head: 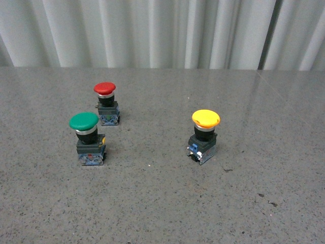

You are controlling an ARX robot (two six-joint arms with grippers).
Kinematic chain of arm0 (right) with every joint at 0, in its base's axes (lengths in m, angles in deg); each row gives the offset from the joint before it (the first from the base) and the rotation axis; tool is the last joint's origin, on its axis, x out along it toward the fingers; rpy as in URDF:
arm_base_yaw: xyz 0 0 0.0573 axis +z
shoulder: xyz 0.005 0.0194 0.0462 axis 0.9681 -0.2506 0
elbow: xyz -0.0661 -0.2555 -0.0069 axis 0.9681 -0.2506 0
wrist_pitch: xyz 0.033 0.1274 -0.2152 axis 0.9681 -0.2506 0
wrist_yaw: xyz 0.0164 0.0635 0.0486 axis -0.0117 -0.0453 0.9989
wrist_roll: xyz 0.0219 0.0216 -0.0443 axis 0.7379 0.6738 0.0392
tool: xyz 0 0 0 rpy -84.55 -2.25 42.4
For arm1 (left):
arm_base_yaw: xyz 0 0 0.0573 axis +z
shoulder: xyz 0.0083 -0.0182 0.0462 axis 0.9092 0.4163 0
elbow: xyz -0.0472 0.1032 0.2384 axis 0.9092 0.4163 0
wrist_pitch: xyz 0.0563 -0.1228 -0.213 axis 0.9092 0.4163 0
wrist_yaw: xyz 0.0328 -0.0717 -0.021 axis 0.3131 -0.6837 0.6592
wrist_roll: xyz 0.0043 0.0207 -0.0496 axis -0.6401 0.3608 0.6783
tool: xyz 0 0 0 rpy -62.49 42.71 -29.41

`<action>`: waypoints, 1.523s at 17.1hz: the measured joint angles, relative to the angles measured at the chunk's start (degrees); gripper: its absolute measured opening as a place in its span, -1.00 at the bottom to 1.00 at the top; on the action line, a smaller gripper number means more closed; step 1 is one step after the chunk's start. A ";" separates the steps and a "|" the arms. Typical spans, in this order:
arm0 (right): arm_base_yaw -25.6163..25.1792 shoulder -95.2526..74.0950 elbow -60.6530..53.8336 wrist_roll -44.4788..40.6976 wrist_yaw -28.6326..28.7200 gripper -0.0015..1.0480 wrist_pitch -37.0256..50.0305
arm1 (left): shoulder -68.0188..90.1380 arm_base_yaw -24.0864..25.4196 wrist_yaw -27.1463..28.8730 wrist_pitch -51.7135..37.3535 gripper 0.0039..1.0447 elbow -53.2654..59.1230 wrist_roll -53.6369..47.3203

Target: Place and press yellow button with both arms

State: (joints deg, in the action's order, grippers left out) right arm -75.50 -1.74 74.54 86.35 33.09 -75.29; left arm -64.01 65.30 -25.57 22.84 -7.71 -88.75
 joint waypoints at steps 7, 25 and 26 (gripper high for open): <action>0.00 0.00 0.00 0.00 -0.02 -0.96 0.00 | 0.00 0.00 0.00 0.02 0.88 0.00 0.00; 0.00 0.00 0.00 0.00 -0.02 0.87 0.00 | 0.00 0.00 0.00 0.00 0.88 0.00 0.00; 0.00 0.00 0.00 0.00 -0.02 0.87 0.00 | 0.00 0.00 0.00 0.00 0.88 0.00 0.00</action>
State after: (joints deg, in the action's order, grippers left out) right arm -75.50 -1.74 74.54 86.35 33.07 -75.29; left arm -64.01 65.30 -25.57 22.84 -7.71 -88.75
